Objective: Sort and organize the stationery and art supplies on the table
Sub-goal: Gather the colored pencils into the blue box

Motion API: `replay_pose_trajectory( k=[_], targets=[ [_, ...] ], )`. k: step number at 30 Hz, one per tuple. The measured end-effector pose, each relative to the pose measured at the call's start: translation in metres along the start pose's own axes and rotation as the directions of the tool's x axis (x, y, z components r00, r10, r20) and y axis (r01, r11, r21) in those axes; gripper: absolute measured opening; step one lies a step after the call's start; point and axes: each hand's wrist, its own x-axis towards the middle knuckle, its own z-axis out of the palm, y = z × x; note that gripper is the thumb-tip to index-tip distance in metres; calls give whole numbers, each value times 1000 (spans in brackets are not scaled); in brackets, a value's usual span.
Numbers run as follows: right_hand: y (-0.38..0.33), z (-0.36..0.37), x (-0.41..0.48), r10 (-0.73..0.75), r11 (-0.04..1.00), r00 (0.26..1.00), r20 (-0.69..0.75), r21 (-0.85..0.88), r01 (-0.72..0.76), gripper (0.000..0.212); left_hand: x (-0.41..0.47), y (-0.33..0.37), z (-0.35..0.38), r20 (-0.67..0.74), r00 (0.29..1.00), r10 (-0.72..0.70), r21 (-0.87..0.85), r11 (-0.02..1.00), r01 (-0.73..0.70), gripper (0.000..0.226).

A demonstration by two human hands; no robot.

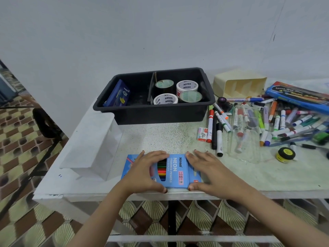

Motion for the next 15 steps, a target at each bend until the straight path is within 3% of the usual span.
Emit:
replay_pose_trajectory(
  k=[5, 8, 12, 15],
  targets=[
    [-2, 0, 3, -4, 986, 998, -56, 168, 13, 114, -1, -1, 1, -5, 1000, 5, -11, 1000, -5, 88],
    [-1, 1, 3, 1, 983, 999, -53, 181, 8, 115, -2, 0, 0, -5, 1000, 4, -13, 1000, -4, 89],
    [-1, -2, 1, -25, 995, 999, -27, 95, 27, 102, -3, 3, -1, -2, 1000, -11, 0, 1000, 10, 90],
    [-1, 4, -3, -35, 992, 995, -93, 119, 46, 86, -6, 6, 0, -23, 999, -35, 0, 999, 35, 89]
  ],
)
